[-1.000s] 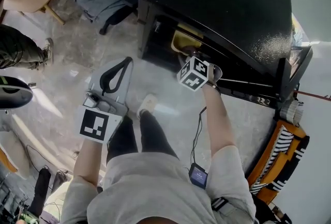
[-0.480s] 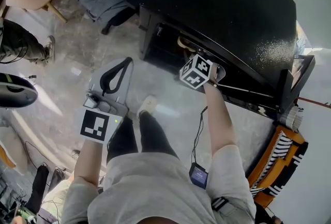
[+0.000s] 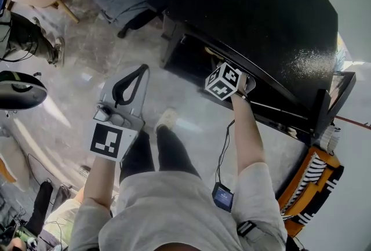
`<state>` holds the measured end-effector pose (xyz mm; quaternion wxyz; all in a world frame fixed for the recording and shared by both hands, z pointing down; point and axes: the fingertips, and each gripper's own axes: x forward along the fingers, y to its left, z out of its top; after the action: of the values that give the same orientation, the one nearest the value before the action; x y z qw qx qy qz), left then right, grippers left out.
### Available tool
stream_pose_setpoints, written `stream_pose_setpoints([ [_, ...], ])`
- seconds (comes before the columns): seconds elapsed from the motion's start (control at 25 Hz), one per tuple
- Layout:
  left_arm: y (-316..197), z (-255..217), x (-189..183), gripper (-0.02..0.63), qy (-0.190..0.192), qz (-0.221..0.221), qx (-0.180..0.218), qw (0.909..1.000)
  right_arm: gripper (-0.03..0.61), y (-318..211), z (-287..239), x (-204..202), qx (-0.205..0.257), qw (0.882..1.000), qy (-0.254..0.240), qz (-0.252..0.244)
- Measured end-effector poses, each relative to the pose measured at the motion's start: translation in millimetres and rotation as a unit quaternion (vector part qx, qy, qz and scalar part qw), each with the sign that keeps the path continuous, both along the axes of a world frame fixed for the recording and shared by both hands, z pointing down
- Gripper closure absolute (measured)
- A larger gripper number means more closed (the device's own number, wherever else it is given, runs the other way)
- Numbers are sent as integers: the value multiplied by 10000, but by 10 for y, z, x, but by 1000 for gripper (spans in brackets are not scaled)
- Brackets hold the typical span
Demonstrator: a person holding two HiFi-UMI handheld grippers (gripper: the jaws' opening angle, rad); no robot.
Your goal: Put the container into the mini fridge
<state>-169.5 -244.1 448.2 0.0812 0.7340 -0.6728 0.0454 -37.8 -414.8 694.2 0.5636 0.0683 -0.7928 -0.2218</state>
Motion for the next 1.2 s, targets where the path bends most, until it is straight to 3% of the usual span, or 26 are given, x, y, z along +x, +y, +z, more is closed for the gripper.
stream_pose_setpoints([
  [0.28, 11, -18, -32, 612, -15, 94, -2, 10000, 489, 39, -79, -28, -18, 9996, -230, 191],
  [0.4, 39, -44, -46, 612, -19, 151, 3, 9999, 472, 82, -191, -58, 9, 9976, -548, 412],
  [0.56, 77, -86, -66, 612, -33, 265, 22, 9996, 498, 143, -396, -88, 35, 9898, -1149, 844],
  [0.72, 108, -123, -55, 612, -56, 417, 46, 9991, 580, 228, -572, -88, 30, 9787, -1675, 1189],
  [0.92, 147, -183, -36, 612, -67, 618, 70, 9980, 581, 399, -742, -104, -135, 9618, -2247, 1556],
  [1.2, 215, -259, 0, 612, -115, 942, 118, 9954, 580, 616, -982, -37, -426, 9224, -3071, 2302],
])
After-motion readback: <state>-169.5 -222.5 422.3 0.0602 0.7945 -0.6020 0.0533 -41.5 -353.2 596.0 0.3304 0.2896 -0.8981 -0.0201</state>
